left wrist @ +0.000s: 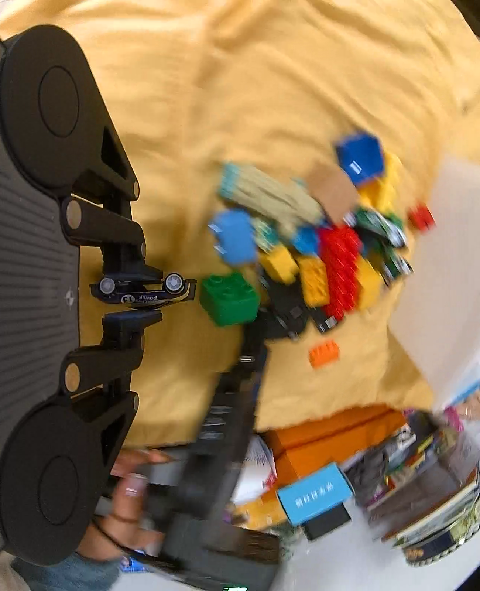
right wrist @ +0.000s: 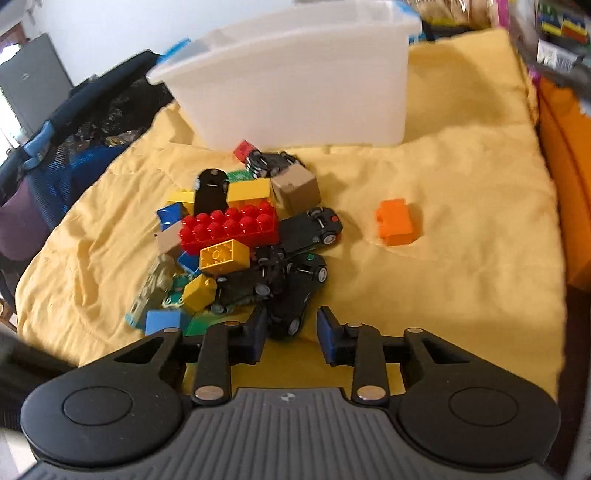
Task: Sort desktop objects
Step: 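Grasp the yellow-black toy car with the left tool while the right tool grasps the green car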
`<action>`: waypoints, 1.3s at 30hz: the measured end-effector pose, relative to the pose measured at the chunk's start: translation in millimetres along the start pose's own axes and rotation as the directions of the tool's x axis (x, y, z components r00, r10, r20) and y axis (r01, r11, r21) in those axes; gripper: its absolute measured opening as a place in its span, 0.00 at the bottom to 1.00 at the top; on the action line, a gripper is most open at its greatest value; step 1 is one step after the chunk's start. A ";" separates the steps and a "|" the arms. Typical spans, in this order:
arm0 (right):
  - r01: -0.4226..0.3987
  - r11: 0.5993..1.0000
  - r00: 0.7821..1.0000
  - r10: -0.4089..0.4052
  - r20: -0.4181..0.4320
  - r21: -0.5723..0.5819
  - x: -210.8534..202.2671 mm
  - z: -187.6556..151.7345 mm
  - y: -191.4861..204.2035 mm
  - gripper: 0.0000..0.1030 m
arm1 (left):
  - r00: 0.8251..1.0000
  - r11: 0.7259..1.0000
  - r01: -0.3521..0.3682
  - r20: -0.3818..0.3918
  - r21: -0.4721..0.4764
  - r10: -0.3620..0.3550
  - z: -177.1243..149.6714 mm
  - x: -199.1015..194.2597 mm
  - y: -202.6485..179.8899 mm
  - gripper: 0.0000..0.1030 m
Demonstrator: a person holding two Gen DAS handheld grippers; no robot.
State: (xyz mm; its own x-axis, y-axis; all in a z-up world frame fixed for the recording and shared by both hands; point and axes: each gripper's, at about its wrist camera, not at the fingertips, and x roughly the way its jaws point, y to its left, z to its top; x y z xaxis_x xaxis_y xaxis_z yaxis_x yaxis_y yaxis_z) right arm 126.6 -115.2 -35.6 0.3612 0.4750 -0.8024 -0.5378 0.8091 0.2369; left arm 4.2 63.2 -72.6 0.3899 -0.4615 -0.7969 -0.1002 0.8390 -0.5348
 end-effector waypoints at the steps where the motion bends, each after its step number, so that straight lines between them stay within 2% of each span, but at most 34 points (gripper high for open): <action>1: -0.015 1.000 1.000 0.015 -0.005 0.020 4.4 2.3 -0.1 0.32 | 1.000 1.000 0.000 0.007 -0.022 0.000 -6.9 -1.6 3.1 0.18; 3: -0.025 1.000 1.000 0.025 -0.018 0.015 10.0 6.0 3.9 0.29 | 1.000 0.998 0.006 0.027 -0.056 -0.005 -8.7 -5.0 9.1 0.21; 4: -0.021 1.000 1.000 0.021 -0.023 -0.009 13.2 7.5 7.9 0.25 | 0.999 0.998 -0.010 0.040 -0.063 0.013 -9.2 -6.7 10.9 0.25; 9: 0.053 0.983 0.999 -0.050 0.022 -0.177 -2.7 1.3 30.1 0.18 | 0.990 0.993 -0.113 0.083 -0.025 0.114 -7.6 -16.2 9.3 0.37; 13: 0.095 0.946 0.995 -0.093 0.020 -0.311 -29.3 -8.3 34.2 0.18 | 0.969 0.971 -0.236 0.084 0.032 0.233 -7.2 -22.1 -0.2 0.59; 15: 0.133 0.909 0.990 -0.141 0.008 -0.395 -38.8 -21.0 37.7 0.18 | 0.960 0.960 -0.270 0.097 0.069 0.263 -9.9 -25.8 -10.1 0.60; 16: 0.159 0.886 0.985 -0.175 0.004 -0.436 -39.8 -27.7 40.7 0.17 | 0.955 0.954 -0.286 0.108 0.088 0.276 -11.0 -26.5 -15.2 0.63; 18: 0.228 0.808 0.967 -0.255 0.027 -0.544 -37.1 -46.8 49.6 0.17 | 0.937 0.934 -0.340 0.129 0.113 0.325 -13.4 -25.3 -26.1 0.73; 19: 0.252 0.767 0.958 -0.286 0.038 -0.589 -32.4 -55.3 54.0 0.17 | 0.931 0.926 -0.356 0.135 0.127 0.340 -16.1 -23.0 -29.4 0.74; 22: 0.290 0.684 0.943 -0.324 0.078 -0.670 -21.3 -75.9 65.2 0.19 | 0.924 0.911 -0.380 0.117 0.163 0.364 -18.5 -7.8 -42.4 0.74; 24: 0.290 0.665 0.943 -0.322 0.086 -0.688 -24.3 -80.5 69.2 0.23 | 0.915 0.896 -0.402 0.122 0.190 0.385 -23.6 -4.4 -47.9 0.74; 25: 0.275 0.676 0.949 -0.306 0.080 -0.684 -27.4 -81.0 68.5 0.27 | 0.908 0.887 -0.418 0.122 0.196 0.401 -25.4 -1.7 -49.6 0.74; 29: 0.163 0.782 0.982 -0.189 0.020 -0.602 -39.1 -75.3 60.6 0.42 | 0.886 0.869 -0.463 0.097 0.173 0.453 -25.1 8.7 -43.9 0.74; 30: 0.133 0.816 0.988 -0.157 0.007 -0.563 -41.5 -73.5 57.2 0.46 | 0.886 0.872 -0.464 0.089 0.159 0.455 -24.3 9.8 -40.1 0.74; 32: 0.091 0.863 0.993 -0.113 -0.014 -0.497 -44.1 -69.2 49.5 0.46 | 0.890 0.878 -0.456 0.097 0.146 0.446 -25.2 9.0 -35.7 0.73; 33: 0.074 0.881 0.995 -0.096 -0.024 -0.467 -44.0 -66.5 45.6 0.46 | 0.889 0.877 -0.456 0.114 0.150 0.443 -25.9 7.3 -34.3 0.67; 34: 0.067 0.890 0.996 -0.088 -0.026 -0.451 -44.0 -64.8 43.8 0.46 | 0.887 0.874 -0.461 0.119 0.154 0.446 -26.1 6.5 -33.1 0.60; 35: 0.061 0.895 0.996 -0.081 -0.027 -0.441 -43.3 -62.6 42.3 0.46 | 0.891 0.878 -0.451 0.123 0.157 0.436 -26.3 3.4 -31.1 0.57; 37: 0.046 0.901 0.998 -0.064 -0.028 -0.432 -40.5 -58.2 39.9 0.46 | 0.905 0.886 -0.425 0.116 0.186 0.410 -25.1 -0.3 -29.3 0.42; 39: 0.018 0.909 0.998 -0.040 -0.044 -0.416 -31.5 -53.1 36.5 0.48 | 0.915 0.885 -0.404 0.094 0.230 0.393 -22.7 -2.9 -28.0 0.40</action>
State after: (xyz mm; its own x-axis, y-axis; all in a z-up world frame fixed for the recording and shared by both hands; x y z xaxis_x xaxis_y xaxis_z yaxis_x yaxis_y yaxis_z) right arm 55.1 -119.0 -30.7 0.3484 0.4267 -0.8346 -0.7993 0.6003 -0.0267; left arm -14.9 34.5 -61.7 0.4033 -0.0649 -0.9128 -0.0354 0.9956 -0.0864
